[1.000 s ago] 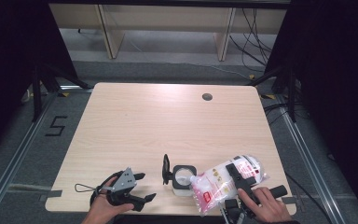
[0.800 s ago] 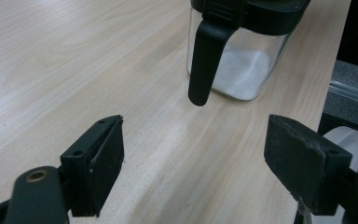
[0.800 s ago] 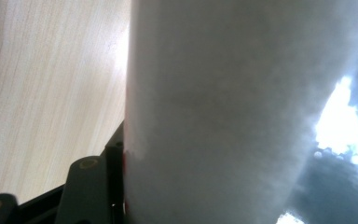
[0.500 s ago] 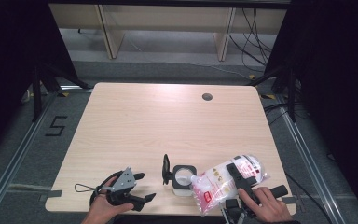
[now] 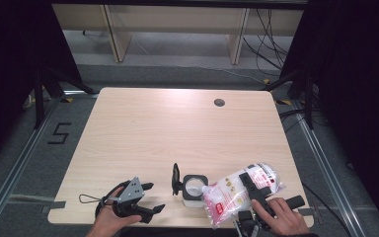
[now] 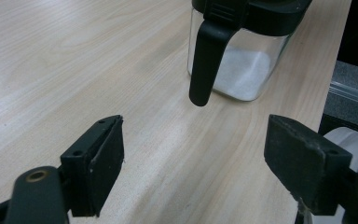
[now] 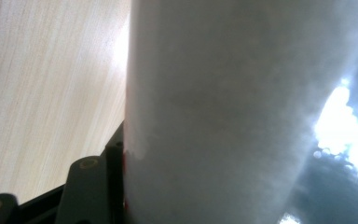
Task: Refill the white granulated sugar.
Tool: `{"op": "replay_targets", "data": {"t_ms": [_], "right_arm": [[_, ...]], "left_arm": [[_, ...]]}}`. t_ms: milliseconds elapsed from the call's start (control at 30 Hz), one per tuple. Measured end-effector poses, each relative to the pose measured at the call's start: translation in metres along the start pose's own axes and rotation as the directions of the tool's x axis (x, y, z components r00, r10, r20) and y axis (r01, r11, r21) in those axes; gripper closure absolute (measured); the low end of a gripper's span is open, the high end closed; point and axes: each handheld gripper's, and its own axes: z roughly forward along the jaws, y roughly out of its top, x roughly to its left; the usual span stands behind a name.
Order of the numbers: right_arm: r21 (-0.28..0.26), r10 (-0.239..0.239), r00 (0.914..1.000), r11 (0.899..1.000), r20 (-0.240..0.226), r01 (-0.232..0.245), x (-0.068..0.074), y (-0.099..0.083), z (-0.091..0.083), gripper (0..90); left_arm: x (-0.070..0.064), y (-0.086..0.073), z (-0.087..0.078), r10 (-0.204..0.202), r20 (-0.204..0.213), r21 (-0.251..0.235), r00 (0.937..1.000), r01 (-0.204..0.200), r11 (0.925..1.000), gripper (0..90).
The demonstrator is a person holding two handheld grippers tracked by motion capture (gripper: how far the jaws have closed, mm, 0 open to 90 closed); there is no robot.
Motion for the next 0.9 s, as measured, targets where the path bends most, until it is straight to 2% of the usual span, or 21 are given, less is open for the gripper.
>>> {"op": "replay_targets", "data": {"t_ms": [67,100,167,267,367,433,533,567,600,633,767,800,833,867,900], "right_arm": [[-0.005,0.002,1.0000,1.000,-0.001,-0.002,0.0002,0.0000,0.0002,41.1],[-0.005,0.003,1.0000,1.000,-0.002,-0.003,0.0004,0.0001,0.0002,41.1],[0.001,0.014,0.9999,1.000,-0.005,-0.014,0.0012,0.0008,-0.0002,41.1],[0.002,0.011,0.9999,1.000,-0.006,-0.011,0.0009,0.0008,-0.0004,41.1],[0.001,-0.002,1.0000,1.000,-0.003,0.002,-0.0001,0.0009,-0.0008,41.1],[0.005,-0.006,1.0000,1.000,-0.003,0.006,-0.0002,0.0010,-0.0009,41.1],[0.000,-0.004,1.0000,1.000,0.003,0.004,-0.0001,0.0006,-0.0012,41.2],[0.005,-0.002,1.0000,1.000,0.001,0.002,0.0001,0.0006,-0.0014,41.1],[0.004,-0.007,1.0000,1.000,0.000,0.007,-0.0003,0.0006,-0.0012,41.1],[0.007,-0.008,1.0000,1.000,-0.002,0.008,-0.0004,0.0007,-0.0012,41.1],[0.002,-0.009,1.0000,1.000,0.000,0.009,-0.0006,0.0009,-0.0012,41.2],[0.008,0.019,0.9998,1.000,-0.006,-0.019,0.0016,0.0007,-0.0014,41.2],[0.009,0.029,0.9996,1.000,-0.004,-0.029,0.0019,0.0011,-0.0014,41.2],[-0.003,-0.018,0.9998,1.000,-0.001,0.018,-0.0013,0.0016,-0.0009,41.2],[-0.003,-0.012,0.9999,1.000,-0.002,0.012,-0.0007,0.0015,-0.0009,41.2]], "left_arm": [[0.0001,0.0002,-0.0007,0.014,-0.010,0.001,0.9998,-0.014,0.9999,19.7],[-0.0005,0.0003,-0.0006,0.009,-0.008,-0.005,0.9999,-0.009,0.9999,19.7],[0.0016,0.0011,-0.0018,0.040,-0.015,0.008,0.9991,-0.040,0.9992,19.7],[0.0002,-0.0001,-0.0002,0.002,-0.004,-0.007,1.0000,-0.002,1.0000,19.7],[0.0007,0.0003,-0.0005,0.021,-0.009,-0.005,0.9997,-0.021,0.9998,19.8],[0.0003,0.0000,-0.0003,0.007,-0.006,-0.001,1.0000,-0.007,1.0000,19.7],[0.0006,0.0003,-0.0008,0.020,-0.011,-0.001,0.9997,-0.020,0.9998,19.7],[0.0003,0.0001,-0.0007,0.012,-0.011,0.001,0.9999,-0.012,0.9999,19.7],[0.0011,0.0004,-0.0010,0.023,-0.009,0.003,0.9997,-0.023,0.9997,19.8],[0.0005,0.0002,-0.0009,0.012,-0.012,0.004,0.9999,-0.011,0.9999,19.8],[0.0006,0.0000,-0.0006,0.012,-0.008,-0.002,0.9999,-0.012,0.9999,19.7],[0.0005,0.0001,-0.0008,0.009,-0.009,0.003,0.9999,-0.009,1.0000,19.7],[0.0012,0.0003,-0.0009,0.024,-0.009,-0.001,0.9997,-0.024,0.9997,19.8],[0.0010,0.0004,-0.0012,0.023,-0.013,0.002,0.9997,-0.023,0.9997,19.7],[0.0004,0.0001,-0.0010,0.012,-0.013,0.002,0.9998,-0.012,0.9999,19.8]]}}
